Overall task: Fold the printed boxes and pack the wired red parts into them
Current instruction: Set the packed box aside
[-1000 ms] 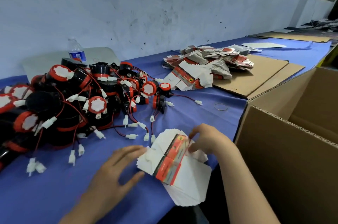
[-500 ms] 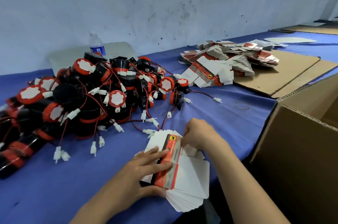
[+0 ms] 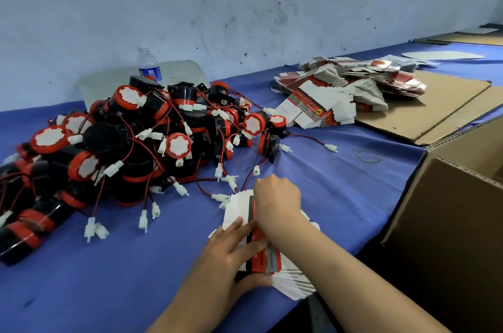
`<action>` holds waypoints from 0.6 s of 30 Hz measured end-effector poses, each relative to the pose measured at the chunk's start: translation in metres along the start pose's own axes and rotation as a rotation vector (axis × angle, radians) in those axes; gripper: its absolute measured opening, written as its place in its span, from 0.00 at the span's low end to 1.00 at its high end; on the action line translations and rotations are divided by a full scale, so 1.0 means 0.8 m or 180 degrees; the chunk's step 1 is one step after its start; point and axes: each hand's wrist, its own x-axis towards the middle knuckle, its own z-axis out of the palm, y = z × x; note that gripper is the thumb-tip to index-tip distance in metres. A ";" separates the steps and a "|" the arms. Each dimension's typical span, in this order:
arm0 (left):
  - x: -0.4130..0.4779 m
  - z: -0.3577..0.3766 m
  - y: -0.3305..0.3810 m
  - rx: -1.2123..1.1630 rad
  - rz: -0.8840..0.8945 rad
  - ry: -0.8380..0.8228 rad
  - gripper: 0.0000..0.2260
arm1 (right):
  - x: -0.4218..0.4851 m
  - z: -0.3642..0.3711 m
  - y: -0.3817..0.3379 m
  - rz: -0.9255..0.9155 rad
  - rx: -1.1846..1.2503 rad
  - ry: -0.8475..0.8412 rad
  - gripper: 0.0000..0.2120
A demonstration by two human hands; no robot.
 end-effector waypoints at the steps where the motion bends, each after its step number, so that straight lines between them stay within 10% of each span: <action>1: 0.001 0.001 0.002 0.0072 -0.0036 0.0011 0.25 | 0.003 0.000 0.001 -0.0026 -0.0025 0.0016 0.09; 18: -0.001 -0.012 0.001 -0.0164 -0.0660 -0.0488 0.30 | 0.044 -0.017 0.101 0.0828 0.0959 -0.0826 0.14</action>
